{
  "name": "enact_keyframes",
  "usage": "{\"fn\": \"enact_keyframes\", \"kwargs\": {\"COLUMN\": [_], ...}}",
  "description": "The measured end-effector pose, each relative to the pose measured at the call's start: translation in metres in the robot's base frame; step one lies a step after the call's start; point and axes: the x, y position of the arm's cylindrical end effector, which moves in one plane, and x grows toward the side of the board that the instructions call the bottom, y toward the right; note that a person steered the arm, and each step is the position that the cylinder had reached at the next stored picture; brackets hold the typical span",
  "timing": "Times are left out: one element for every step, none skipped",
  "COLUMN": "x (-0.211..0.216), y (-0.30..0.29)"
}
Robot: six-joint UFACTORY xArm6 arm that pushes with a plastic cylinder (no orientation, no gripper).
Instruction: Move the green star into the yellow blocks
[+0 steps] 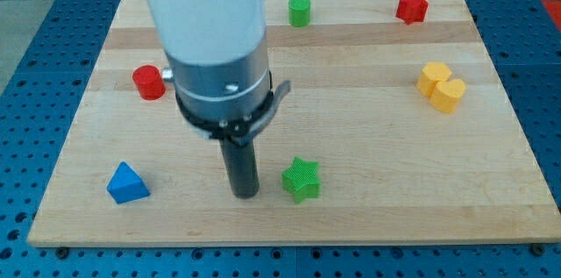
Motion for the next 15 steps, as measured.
{"fn": "enact_keyframes", "kwargs": {"x": [0.001,-0.015,-0.017,-0.016,-0.011,-0.011,-0.01,-0.007,-0.002,-0.011,-0.051,-0.086,-0.107,-0.092,-0.061], "y": [0.023,0.049,0.07,0.09,0.11,0.137,0.16,0.186,0.206,0.213,0.207,0.194,0.191,0.191,0.2]}}
